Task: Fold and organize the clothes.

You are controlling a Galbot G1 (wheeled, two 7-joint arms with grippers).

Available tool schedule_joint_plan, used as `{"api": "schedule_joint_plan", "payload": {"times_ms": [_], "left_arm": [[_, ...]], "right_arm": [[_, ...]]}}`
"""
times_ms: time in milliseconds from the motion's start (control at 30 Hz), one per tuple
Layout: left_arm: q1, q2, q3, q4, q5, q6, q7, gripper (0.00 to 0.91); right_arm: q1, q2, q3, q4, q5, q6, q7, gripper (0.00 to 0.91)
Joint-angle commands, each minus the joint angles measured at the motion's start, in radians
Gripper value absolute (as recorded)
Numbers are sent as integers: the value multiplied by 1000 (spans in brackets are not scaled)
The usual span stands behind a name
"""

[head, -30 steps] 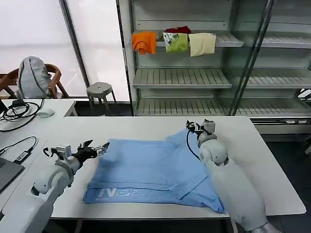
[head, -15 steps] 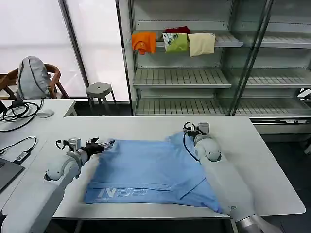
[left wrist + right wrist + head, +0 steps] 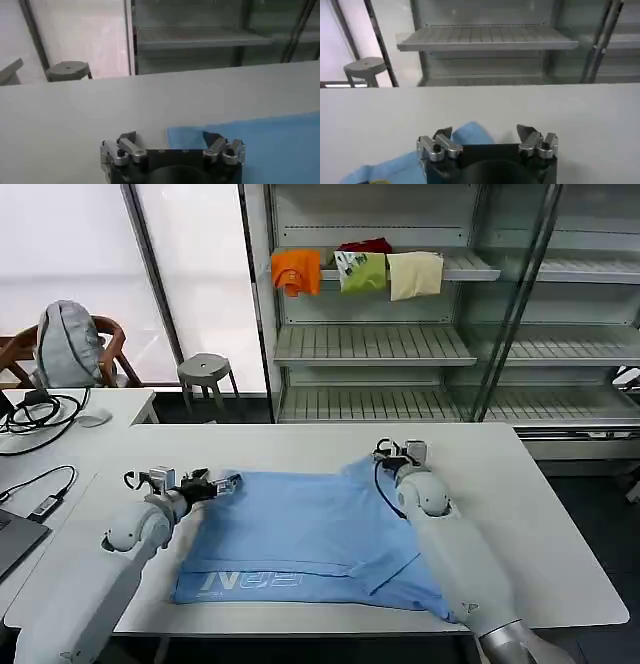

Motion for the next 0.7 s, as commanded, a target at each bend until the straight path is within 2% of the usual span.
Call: {"api": "schedule_joint_plan", "payload": {"times_ms": [33, 67, 700], "left_arm": [[-19, -4, 17, 28, 6, -17, -4, 20], [-19, -4, 18, 28, 6, -20, -3, 20], [10, -18, 15, 15, 18, -23, 2, 20]], "right_arm": [[-1, 6, 5, -15, 14, -1, -1, 30], [-4, 7, 5, -16, 17, -3, -2, 0], [-15, 5, 6, -11, 28, 1, -32, 0]]}}
